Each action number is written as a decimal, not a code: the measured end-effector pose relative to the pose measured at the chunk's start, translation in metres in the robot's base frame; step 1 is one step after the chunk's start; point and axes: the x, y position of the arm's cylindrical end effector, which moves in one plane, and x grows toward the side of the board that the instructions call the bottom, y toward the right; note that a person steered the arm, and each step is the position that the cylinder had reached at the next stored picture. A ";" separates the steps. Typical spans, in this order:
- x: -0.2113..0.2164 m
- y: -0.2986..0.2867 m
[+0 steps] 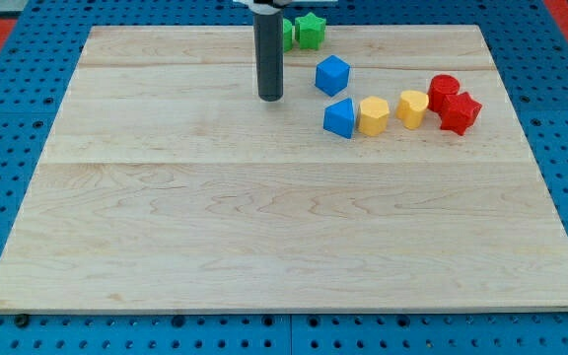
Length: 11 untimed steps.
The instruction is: Move the blue cube above the blue triangle
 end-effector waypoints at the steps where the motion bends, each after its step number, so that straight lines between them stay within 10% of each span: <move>1: -0.017 -0.002; 11: -0.019 0.121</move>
